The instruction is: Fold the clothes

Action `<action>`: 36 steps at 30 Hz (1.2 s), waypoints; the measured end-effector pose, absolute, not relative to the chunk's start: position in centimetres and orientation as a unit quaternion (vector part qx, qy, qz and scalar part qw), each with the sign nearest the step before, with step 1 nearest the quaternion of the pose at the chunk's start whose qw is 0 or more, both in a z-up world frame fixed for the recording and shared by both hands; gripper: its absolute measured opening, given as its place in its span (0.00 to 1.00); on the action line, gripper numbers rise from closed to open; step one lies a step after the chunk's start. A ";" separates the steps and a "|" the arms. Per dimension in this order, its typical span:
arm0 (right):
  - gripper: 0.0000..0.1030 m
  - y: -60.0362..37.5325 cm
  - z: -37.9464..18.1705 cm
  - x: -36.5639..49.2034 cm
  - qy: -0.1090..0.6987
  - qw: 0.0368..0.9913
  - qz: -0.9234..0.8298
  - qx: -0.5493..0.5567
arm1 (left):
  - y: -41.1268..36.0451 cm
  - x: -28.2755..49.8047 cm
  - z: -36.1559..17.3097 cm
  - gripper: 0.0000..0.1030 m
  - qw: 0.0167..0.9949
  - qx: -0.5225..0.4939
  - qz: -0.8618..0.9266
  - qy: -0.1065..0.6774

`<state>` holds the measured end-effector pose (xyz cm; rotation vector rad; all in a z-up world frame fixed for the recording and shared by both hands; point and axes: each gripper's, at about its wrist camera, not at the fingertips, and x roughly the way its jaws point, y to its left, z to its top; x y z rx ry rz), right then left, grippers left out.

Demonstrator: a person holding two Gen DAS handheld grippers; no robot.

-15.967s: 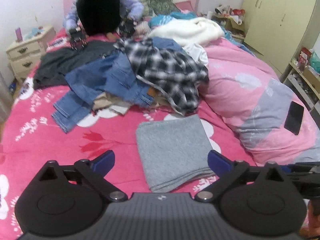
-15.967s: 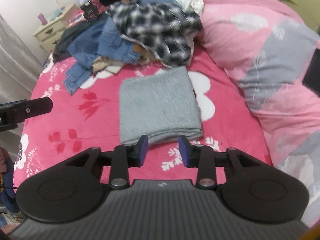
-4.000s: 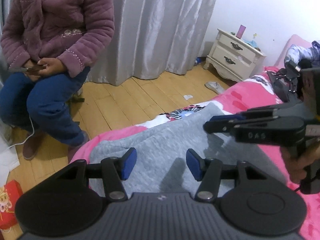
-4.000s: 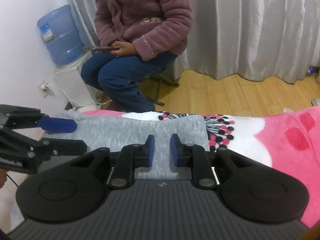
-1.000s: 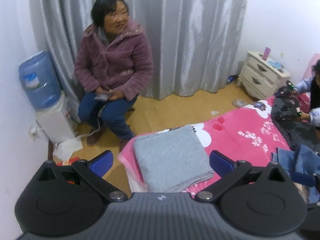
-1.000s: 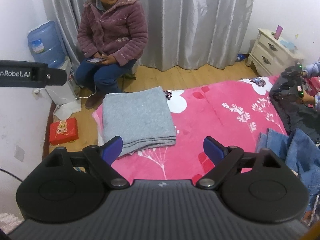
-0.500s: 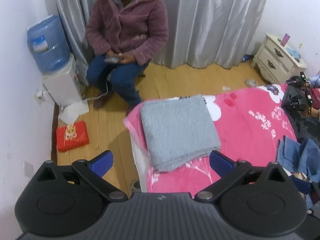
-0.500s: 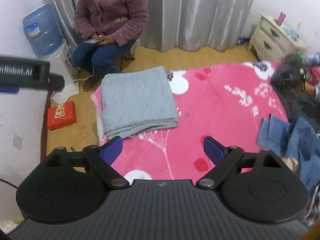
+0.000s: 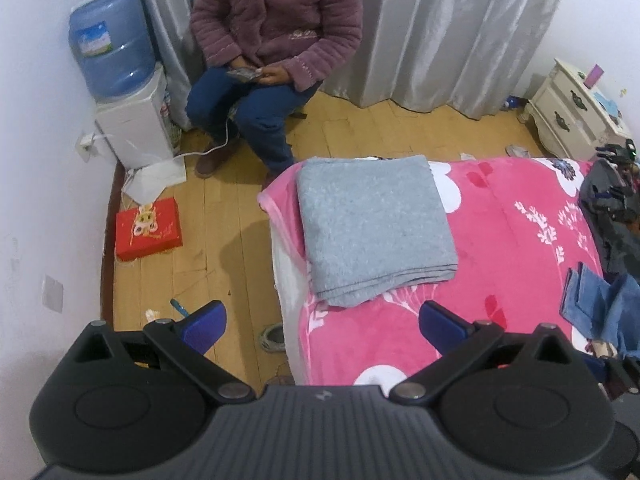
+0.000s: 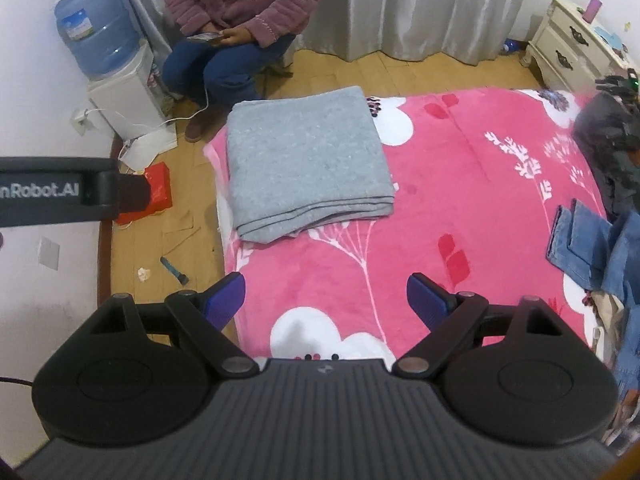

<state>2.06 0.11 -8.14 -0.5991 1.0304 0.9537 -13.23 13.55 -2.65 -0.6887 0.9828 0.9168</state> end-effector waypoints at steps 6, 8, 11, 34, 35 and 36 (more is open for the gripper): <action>0.85 0.2 -8.0 2.2 0.460 0.720 0.437 -0.280 | 13.1 -13.5 -3.0 1.00 0.724 -0.303 0.425 0.451; 0.85 0.3 -8.1 2.2 0.459 0.719 0.439 -0.283 | 13.0 -13.5 -3.0 1.00 0.723 -0.303 0.424 0.452; 0.85 0.4 -8.1 2.1 0.455 0.718 0.441 -0.288 | 13.0 -13.3 -3.1 1.00 0.722 -0.302 0.425 0.455; 0.85 1.6 -8.3 1.9 0.438 0.712 0.452 -0.311 | 13.3 -12.6 -2.4 1.00 0.731 -0.275 0.442 0.441; 0.85 1.7 -8.4 1.9 0.438 0.712 0.452 -0.312 | 13.3 -12.6 -2.5 1.00 0.731 -0.275 0.442 0.442; 0.85 1.7 -8.4 1.9 0.438 0.711 0.452 -0.312 | 13.4 -12.5 -2.5 1.00 0.730 -0.275 0.442 0.443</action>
